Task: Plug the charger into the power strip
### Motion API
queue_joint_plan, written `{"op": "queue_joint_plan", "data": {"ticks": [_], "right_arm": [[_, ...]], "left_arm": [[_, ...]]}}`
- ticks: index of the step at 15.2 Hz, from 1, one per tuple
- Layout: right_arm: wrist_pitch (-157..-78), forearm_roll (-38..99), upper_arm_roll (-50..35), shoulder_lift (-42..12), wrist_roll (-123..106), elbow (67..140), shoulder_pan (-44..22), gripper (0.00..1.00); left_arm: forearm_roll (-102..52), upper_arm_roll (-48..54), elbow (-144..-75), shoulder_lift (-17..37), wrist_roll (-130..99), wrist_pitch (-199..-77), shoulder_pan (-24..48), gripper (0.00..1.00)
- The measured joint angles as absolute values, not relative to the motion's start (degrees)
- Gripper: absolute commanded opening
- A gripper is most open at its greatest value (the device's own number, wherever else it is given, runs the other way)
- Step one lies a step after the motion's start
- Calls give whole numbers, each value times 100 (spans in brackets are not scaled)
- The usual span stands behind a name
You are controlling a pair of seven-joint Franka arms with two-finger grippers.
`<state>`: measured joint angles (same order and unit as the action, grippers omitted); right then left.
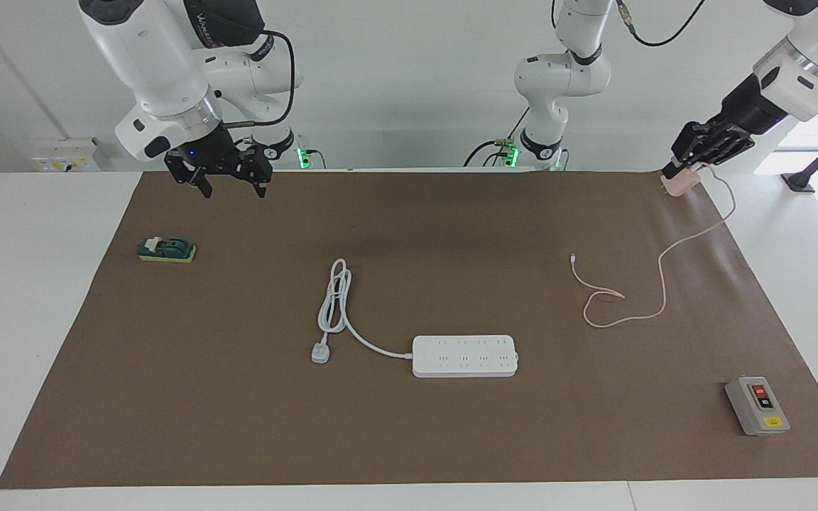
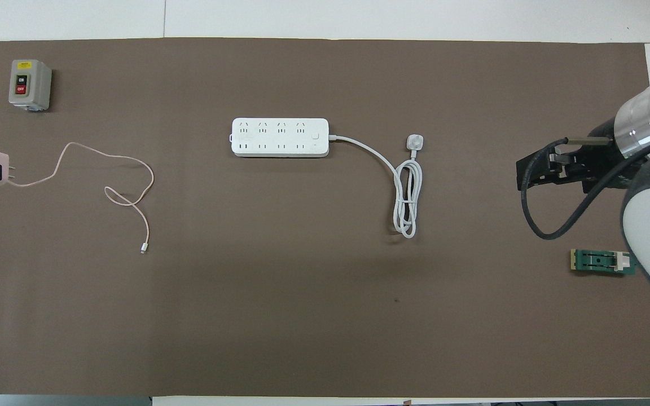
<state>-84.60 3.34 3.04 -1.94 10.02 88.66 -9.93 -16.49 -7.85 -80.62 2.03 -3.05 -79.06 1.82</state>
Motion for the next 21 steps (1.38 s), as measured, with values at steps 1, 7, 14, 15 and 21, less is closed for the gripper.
{"op": "queue_joint_plan", "data": {"ticks": [1, 7, 14, 15, 21], "right_arm": [[-8424, 332, 305, -178, 986, 8886, -1002, 100], [-8483, 154, 288, 36, 847, 9176, -1007, 100], [-8579, 77, 187, -8, 795, 9193, -764, 100], [-8577, 77, 158, -10, 736, 9193, -676, 100], [-8572, 77, -471, -11, 635, 9199, -40, 100]], "left_arm": [[-1529, -793, -8015, 194, -336, -7928, 180, 0], [-1011, -650, -7899, 158, -2060, -7972, 280, 0], [-713, -520, -7860, 58, -2821, -7996, 556, 0], [-538, -498, -7860, 38, -2882, -8067, 574, 0], [80, -303, -7950, 298, -5641, -8614, 1489, 0]]}}
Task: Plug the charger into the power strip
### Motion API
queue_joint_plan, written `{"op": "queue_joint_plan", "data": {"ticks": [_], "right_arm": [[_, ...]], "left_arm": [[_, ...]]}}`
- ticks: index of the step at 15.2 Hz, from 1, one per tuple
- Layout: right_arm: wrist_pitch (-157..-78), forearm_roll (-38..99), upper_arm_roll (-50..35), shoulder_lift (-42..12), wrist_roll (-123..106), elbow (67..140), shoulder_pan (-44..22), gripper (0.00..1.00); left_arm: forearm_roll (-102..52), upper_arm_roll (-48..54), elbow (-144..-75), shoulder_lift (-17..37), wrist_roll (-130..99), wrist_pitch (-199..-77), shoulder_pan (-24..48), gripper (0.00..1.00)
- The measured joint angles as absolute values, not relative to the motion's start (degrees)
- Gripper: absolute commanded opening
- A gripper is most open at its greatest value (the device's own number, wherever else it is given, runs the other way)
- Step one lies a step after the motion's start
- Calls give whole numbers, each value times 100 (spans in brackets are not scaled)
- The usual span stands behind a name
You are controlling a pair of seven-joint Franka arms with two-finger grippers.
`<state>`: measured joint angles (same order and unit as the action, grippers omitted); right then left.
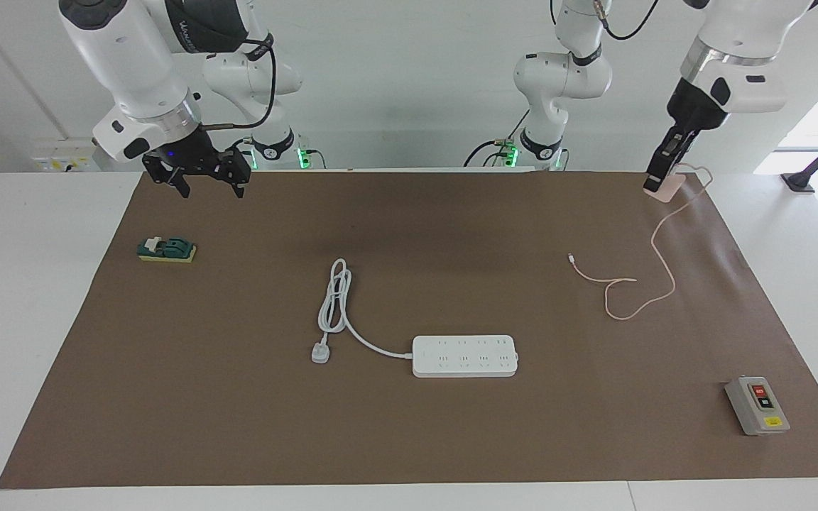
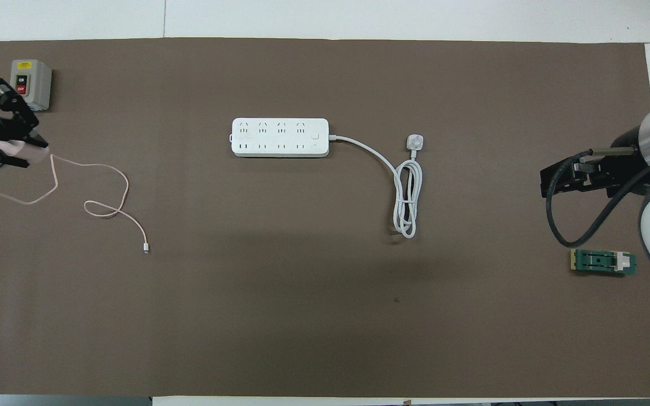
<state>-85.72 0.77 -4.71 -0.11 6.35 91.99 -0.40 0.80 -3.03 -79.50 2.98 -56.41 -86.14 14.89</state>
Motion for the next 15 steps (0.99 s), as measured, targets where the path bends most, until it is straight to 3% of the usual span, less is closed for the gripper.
{"op": "queue_joint_plan", "data": {"ticks": [6, 15], "right_arm": [[-8587, 37, 127, -11, 179, 9193, -236, 100], [-8614, 37, 346, -15, -99, 9193, -236, 100]], "left_arm": [[56, -284, -7969, 813, -7887, -8973, 2365, 0], [53, -294, -7982, 1790, -10291, -9954, 2610, 0]]}}
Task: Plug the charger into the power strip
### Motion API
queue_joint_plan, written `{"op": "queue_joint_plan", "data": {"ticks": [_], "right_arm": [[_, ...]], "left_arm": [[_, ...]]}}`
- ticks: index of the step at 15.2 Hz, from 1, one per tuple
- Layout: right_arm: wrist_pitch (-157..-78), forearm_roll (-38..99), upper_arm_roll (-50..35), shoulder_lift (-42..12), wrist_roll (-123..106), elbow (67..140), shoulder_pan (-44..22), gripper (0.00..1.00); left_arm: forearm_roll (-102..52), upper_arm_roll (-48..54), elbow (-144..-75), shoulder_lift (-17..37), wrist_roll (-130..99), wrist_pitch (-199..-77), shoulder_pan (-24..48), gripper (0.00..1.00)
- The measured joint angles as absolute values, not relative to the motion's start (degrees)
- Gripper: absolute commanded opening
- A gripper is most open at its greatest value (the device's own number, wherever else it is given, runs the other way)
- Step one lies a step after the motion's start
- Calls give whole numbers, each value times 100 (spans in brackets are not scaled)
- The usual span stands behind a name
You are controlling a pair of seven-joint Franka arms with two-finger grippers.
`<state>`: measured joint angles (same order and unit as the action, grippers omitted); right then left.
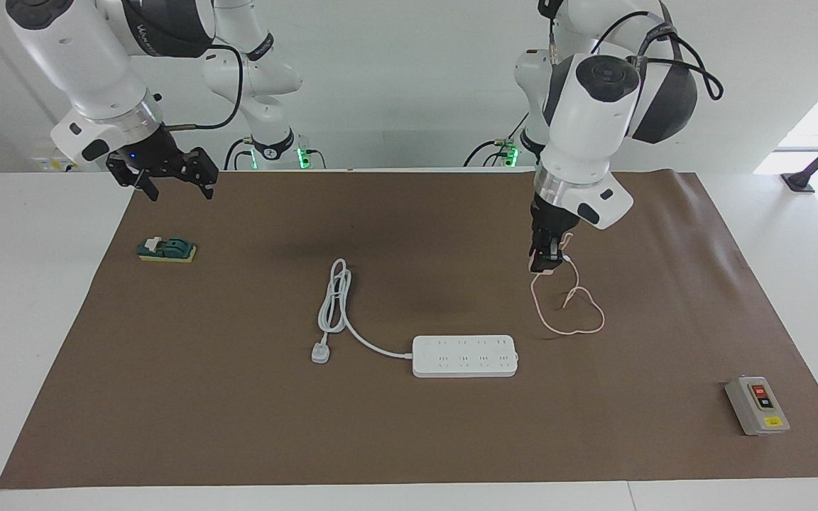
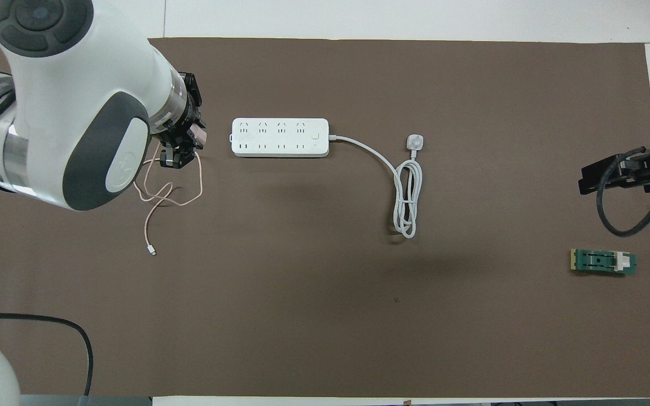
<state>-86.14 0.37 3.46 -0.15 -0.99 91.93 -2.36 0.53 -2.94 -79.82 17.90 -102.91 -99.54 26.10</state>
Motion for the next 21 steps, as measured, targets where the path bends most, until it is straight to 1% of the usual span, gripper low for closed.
{"op": "queue_joint_plan", "data": {"ticks": [4, 9, 15, 21], "right_arm": [[-8615, 37, 460, -15, -99, 9193, -231, 100], [-8613, 37, 481, -15, -99, 9193, -232, 100], [-8609, 37, 481, -15, -99, 9193, -232, 100], [-8615, 37, 432, -14, -99, 9193, -271, 100]], "left_arm": [[1, -302, -7981, 2154, -10445, -10263, 2610, 0], [-244, -328, -7975, 2383, -10563, -10439, 2611, 0], [-238, -329, -7957, 2924, -10590, -10936, 2666, 0], [-235, -385, -7688, 3358, -10608, -10978, 2674, 0]]}}
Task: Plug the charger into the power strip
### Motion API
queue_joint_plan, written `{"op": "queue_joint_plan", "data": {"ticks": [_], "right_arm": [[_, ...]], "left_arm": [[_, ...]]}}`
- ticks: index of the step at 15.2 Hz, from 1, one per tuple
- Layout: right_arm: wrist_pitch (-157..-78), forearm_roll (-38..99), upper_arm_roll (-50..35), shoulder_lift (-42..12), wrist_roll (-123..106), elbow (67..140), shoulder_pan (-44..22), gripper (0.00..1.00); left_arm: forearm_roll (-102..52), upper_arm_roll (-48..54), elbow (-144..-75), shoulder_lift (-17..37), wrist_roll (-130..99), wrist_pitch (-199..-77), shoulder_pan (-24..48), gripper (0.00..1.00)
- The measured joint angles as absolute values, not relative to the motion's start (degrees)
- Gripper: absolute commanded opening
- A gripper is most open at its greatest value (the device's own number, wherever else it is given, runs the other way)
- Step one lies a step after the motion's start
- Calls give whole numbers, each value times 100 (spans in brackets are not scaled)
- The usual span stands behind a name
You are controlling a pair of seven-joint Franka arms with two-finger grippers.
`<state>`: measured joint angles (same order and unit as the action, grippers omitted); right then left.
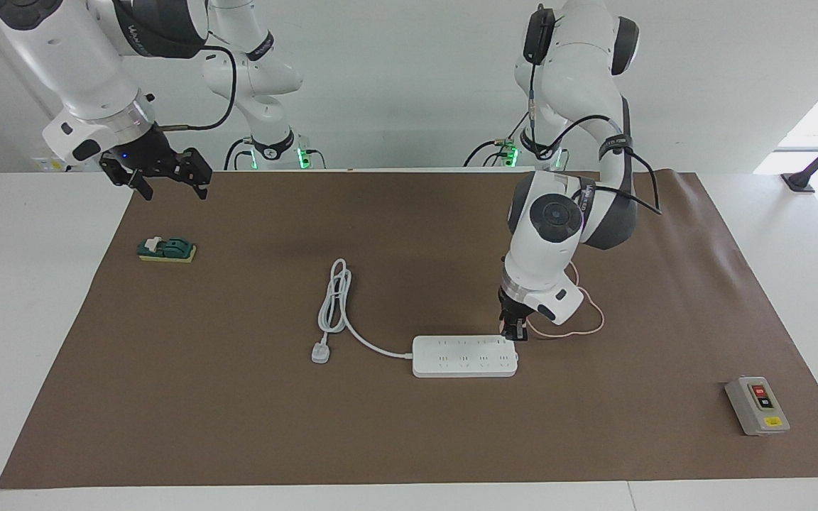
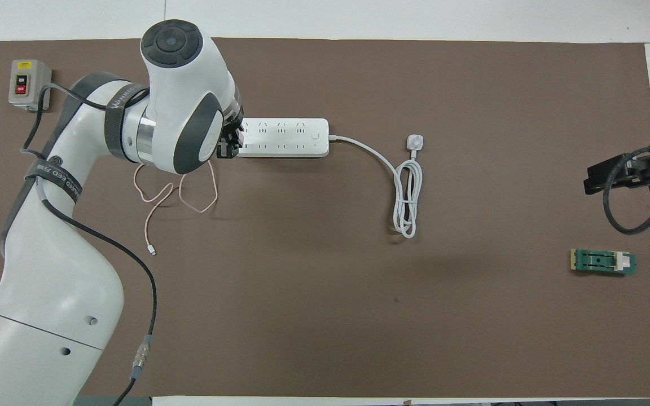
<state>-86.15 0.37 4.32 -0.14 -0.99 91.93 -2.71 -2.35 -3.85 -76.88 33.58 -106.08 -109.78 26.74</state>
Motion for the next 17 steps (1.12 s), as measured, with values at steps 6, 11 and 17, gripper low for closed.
{"op": "queue_joint_plan", "data": {"ticks": [6, 11, 17], "right_arm": [[-8794, -2, 409, -15, -99, 9195, -282, 100], [-8778, -30, 407, -15, -99, 9196, -275, 100], [-8775, -33, 408, -14, -99, 9196, -274, 100]], "left_arm": [[-235, -398, -7674, 3489, -10640, -11252, 2672, 0], [-235, -392, -7673, 3642, -10686, -11281, 2677, 0], [-235, -380, -7671, 3680, -10701, -11284, 2700, 0]]}}
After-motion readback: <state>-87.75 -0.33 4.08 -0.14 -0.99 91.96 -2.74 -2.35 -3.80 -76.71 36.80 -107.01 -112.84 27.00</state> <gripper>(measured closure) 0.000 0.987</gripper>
